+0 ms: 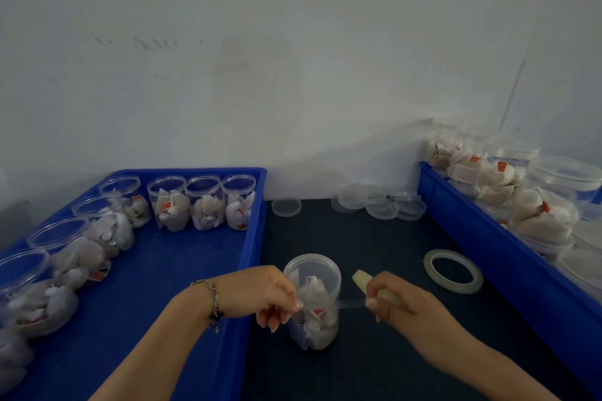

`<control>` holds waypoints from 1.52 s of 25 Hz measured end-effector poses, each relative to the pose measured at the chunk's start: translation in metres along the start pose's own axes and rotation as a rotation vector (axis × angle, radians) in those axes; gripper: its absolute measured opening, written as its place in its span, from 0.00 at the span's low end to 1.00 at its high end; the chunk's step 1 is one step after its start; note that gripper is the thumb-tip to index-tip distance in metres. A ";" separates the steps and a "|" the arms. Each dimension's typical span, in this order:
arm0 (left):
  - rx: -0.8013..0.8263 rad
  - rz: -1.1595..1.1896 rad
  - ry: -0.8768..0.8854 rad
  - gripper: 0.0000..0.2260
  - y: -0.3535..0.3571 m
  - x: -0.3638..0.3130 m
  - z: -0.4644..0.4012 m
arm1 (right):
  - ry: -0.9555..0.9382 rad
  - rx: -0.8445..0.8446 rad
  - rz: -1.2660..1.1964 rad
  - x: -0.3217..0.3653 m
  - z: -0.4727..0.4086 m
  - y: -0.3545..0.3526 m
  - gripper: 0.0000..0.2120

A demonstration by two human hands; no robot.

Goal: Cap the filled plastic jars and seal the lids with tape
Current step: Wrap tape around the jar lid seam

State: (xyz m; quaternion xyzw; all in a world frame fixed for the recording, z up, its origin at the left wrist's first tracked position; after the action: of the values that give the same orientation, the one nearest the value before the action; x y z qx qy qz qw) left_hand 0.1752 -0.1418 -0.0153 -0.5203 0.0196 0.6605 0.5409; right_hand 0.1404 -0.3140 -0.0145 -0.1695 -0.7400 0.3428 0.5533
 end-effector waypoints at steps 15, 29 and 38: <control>0.099 0.046 -0.184 0.08 -0.003 0.023 0.006 | 0.113 -0.045 -0.258 0.003 0.010 -0.006 0.10; -0.351 -0.346 0.309 0.16 0.034 -0.043 -0.015 | 0.058 0.097 -0.173 0.009 0.005 0.019 0.13; -0.333 -0.368 0.138 0.12 0.006 -0.024 -0.009 | 0.073 0.113 0.025 -0.017 -0.006 0.022 0.03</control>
State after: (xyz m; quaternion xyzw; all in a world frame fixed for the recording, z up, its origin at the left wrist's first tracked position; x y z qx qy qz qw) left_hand 0.1740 -0.1661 -0.0053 -0.6407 -0.1476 0.5079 0.5565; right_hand 0.1490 -0.3069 -0.0402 -0.1596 -0.6968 0.3845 0.5841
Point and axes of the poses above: each hand's wrist, its own z-axis away from the middle knuckle, its own y-axis out of the palm, x = y × z, the point moved 9 cm from there along -z, towards the middle knuckle, and after that the axes turned 8 degrees about -y, right-handed, at the moved point
